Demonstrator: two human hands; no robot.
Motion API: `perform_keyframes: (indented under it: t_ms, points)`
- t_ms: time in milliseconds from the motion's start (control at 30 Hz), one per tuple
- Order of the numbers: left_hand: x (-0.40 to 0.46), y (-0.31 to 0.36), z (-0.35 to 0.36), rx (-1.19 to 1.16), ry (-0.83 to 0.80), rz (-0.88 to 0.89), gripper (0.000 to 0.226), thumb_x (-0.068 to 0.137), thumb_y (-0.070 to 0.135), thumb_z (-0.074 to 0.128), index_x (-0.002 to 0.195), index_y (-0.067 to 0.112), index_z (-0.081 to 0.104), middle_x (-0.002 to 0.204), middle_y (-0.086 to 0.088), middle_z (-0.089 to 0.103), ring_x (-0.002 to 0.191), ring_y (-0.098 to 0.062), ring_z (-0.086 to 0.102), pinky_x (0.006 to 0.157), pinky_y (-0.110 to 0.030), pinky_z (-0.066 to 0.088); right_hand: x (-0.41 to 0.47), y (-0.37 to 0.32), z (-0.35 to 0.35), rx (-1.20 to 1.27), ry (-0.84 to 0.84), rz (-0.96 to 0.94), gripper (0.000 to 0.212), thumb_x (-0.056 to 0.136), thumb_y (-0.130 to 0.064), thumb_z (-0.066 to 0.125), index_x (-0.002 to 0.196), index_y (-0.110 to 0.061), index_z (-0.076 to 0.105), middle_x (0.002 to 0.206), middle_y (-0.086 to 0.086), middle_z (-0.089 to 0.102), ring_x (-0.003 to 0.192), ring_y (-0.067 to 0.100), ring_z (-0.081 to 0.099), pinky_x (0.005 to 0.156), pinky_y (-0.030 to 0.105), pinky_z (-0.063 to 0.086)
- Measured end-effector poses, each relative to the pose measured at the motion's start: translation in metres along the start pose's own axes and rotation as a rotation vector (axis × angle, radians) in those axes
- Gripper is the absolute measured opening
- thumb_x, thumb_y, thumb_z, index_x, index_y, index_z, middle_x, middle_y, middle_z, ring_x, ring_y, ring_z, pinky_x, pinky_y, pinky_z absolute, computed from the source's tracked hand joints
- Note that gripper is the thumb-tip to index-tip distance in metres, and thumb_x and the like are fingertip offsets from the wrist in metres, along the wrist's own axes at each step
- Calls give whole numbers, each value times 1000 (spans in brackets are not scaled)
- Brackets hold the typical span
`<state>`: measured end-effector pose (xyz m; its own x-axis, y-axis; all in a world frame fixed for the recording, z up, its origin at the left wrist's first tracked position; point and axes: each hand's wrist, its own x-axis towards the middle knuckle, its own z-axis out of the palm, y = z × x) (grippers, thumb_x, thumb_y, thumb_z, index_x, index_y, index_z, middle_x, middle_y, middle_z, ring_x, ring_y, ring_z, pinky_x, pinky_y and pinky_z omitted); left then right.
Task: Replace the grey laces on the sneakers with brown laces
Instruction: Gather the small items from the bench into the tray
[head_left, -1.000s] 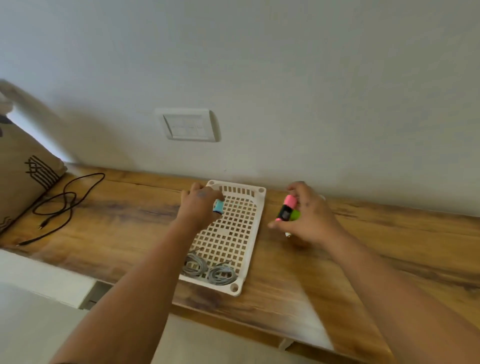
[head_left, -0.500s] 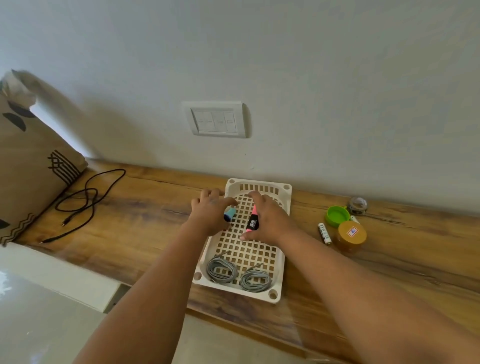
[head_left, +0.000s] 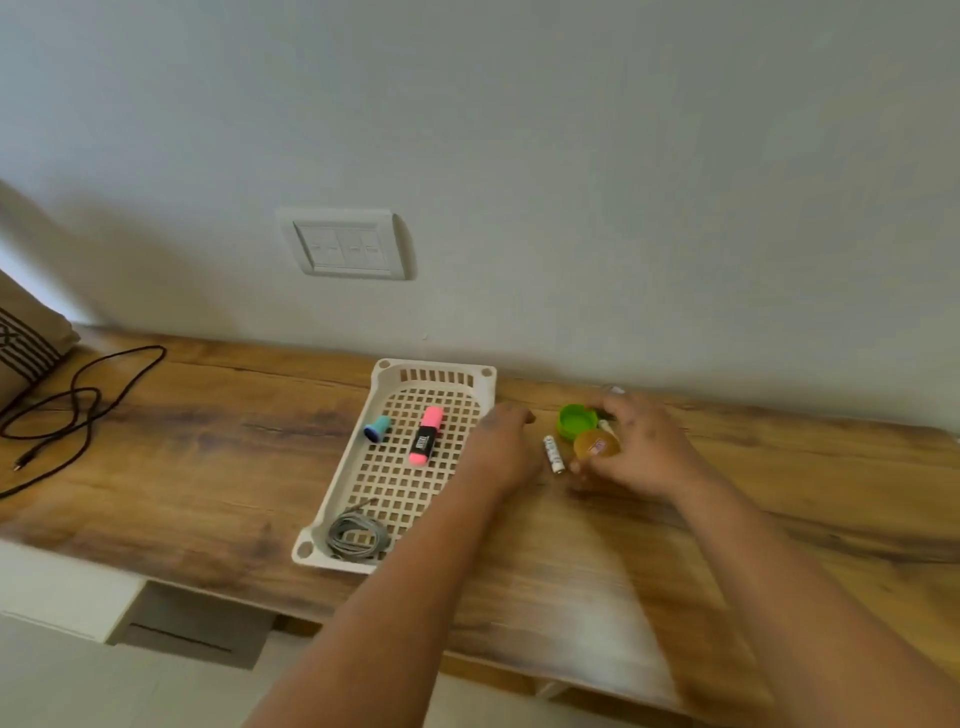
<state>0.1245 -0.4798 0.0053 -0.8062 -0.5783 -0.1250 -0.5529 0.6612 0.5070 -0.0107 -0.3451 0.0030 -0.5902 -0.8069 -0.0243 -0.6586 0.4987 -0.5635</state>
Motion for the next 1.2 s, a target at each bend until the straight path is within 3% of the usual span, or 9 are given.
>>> perform_keyframes:
  t_ms: [100,367,467,533,600,733,867,967,1200]
  points:
    - [7,17,16,135,-141,38,63,86,29,72,139,9,46,140,-9,47,133,-27,41,108,-33,31,-8,6,11,-32,-38,-57,73,63,-33,90,128,-17,59,122,6,53,113,25,50,87,23,35]
    - [11,12,22,102,-150,4,63,77,37,80,132,19,54,130,-7,45,126,-25,42,105,-34,37,-15,19,12,25,21,-20,59,67,-28,86,119,-20,60,111,-1,51,103,22,53,77,26,38]
    - [-11,-3,-2,164,-53,85,64,80,44,76,136,26,51,132,-2,42,126,-21,37,107,-37,37,-12,14,8,75,93,-31,59,64,-30,89,115,-20,61,108,2,59,95,19,55,70,22,35]
    - [-27,-23,-28,202,27,71,62,81,46,74,136,31,50,135,0,42,127,-20,36,107,-36,34,-12,3,4,105,132,-49,58,64,-30,90,113,-19,61,105,0,58,89,15,53,67,12,34]
    - [-43,-51,-59,255,62,-7,62,80,46,75,136,37,49,138,2,41,131,-20,35,109,-40,35,-11,-16,7,131,118,-76,58,65,-33,89,114,-22,60,107,-3,54,92,12,52,71,8,35]
    - [-60,-107,-99,444,-14,-168,61,77,51,75,132,48,49,133,4,37,124,-19,32,104,-41,36,-6,-65,31,191,-2,-109,57,69,-40,86,116,-29,56,114,-10,52,101,9,53,83,23,43]
    - [-63,-128,-95,471,-86,-170,62,77,53,75,132,51,47,127,5,35,120,-17,30,103,-39,32,-3,-105,70,163,-107,-198,56,73,-42,82,119,-32,52,118,-10,54,102,8,53,80,23,43]
    - [-57,-137,-86,472,-95,-157,64,79,52,73,136,52,44,131,3,35,125,-19,30,106,-42,31,0,-123,99,70,-124,-232,59,77,-41,78,127,-28,48,121,-5,54,108,15,54,88,30,49]
    - [-50,-152,-79,452,-149,-217,67,86,49,67,144,51,34,140,0,35,133,-23,28,110,-46,28,1,-129,116,21,-137,-212,72,73,-45,81,132,-27,44,130,-3,50,118,17,49,96,30,46]
